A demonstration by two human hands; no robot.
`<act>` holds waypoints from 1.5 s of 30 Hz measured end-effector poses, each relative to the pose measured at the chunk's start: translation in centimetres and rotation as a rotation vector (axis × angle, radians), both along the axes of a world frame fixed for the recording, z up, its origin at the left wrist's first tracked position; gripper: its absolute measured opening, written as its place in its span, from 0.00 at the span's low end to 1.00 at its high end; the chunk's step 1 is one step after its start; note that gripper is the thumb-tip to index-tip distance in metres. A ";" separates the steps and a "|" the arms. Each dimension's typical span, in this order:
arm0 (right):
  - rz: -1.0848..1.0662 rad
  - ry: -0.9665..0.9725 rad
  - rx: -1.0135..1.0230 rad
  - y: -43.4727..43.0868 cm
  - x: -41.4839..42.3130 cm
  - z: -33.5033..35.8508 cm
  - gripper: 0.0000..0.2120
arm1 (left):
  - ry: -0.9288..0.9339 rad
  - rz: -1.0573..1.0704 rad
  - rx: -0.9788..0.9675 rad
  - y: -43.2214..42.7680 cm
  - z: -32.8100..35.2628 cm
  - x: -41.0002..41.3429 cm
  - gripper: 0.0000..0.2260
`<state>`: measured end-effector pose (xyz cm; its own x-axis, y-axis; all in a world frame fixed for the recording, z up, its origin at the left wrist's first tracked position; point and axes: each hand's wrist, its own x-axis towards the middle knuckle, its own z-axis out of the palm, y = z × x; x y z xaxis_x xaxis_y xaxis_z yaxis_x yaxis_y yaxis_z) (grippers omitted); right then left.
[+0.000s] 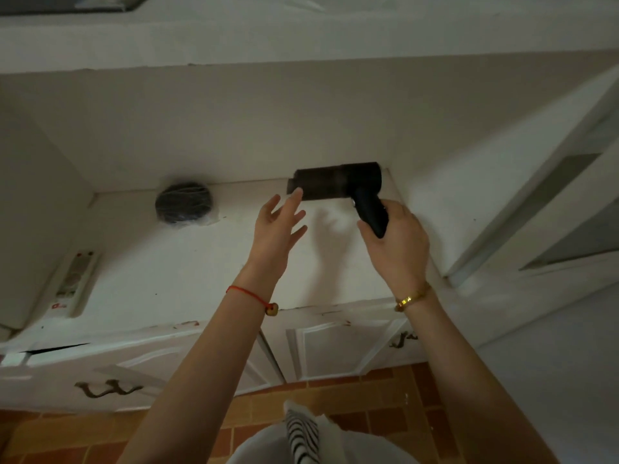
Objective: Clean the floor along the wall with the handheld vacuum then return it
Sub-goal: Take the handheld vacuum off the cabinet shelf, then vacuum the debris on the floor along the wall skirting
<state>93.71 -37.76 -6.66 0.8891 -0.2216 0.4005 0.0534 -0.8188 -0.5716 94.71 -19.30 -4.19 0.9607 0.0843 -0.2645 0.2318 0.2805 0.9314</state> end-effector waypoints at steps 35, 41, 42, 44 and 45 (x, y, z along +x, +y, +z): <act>0.488 0.556 1.580 -3.2 -15.3 5.0 0.09 | -0.013 -0.355 -0.271 -3.0 3.4 -10.0 0.12; 0.443 0.476 1.660 -5.4 -19.6 3.7 0.10 | 0.069 -0.502 -0.297 -6.0 2.4 -11.9 0.12; 0.435 0.459 1.669 -5.7 -20.3 3.5 0.10 | 0.075 -0.522 -0.293 -6.5 2.2 -12.2 0.12; 0.408 0.427 1.687 -6.3 -21.8 3.0 0.09 | 0.098 -0.553 -0.287 -7.6 2.0 -13.1 0.14; 0.390 0.409 1.693 -6.6 -22.5 2.9 0.09 | 0.112 -0.569 -0.286 -8.1 1.9 -13.5 0.14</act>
<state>71.17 -44.40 -3.79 0.9603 0.1104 -0.2560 -0.2655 0.6426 -0.7187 81.17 -27.39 -2.34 0.7999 -0.5187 -0.3019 0.5085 0.3184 0.8000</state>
